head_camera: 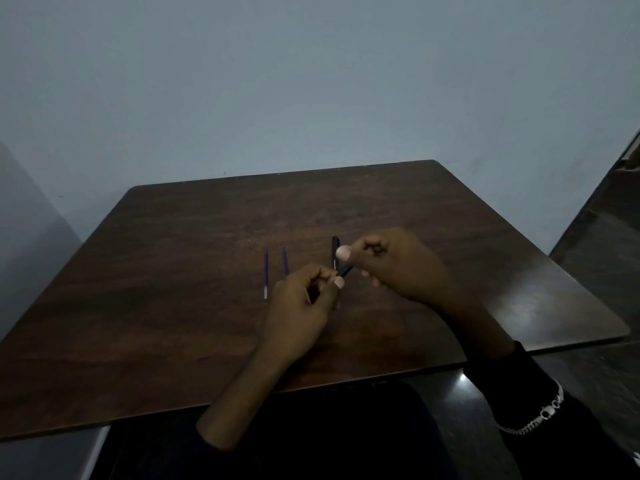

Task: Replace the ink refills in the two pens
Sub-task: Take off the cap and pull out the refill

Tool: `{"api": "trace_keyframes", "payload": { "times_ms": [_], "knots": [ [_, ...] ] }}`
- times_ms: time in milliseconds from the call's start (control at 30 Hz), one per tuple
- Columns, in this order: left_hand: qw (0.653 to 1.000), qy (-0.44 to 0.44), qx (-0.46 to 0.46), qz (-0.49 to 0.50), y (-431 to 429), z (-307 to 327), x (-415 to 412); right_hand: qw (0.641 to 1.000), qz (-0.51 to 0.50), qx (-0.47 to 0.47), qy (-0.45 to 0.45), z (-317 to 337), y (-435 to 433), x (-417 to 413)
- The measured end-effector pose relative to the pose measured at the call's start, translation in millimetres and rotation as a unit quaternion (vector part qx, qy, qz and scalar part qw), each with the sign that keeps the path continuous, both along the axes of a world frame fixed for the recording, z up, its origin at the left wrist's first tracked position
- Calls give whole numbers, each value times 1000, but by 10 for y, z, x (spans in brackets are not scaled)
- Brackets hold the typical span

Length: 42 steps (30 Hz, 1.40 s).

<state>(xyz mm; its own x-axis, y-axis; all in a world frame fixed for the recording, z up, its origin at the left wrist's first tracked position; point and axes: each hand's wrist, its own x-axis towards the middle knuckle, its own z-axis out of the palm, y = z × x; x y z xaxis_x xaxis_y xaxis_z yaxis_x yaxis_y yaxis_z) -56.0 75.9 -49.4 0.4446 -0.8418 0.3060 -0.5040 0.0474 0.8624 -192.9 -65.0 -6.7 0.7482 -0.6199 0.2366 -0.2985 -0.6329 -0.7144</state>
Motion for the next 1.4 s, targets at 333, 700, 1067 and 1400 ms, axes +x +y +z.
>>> {"api": "trace_keyframes", "payload": {
  "times_ms": [333, 700, 1067, 1400],
  "knots": [
    [999, -39, 2, 3, 70, -56, 54, 996, 83, 20, 35, 33, 72, 80],
    [999, -46, -3, -8, 98, -58, 37, 996, 84, 19, 33, 16, 89, 87],
    [999, -33, -7, -11, 111, -82, 42, 994, 89, 65, 21, 37, 65, 59],
    [1000, -29, -11, -7, 132, -83, 80, 989, 100, 106, 8, 61, 62, 48]
  ]
}}
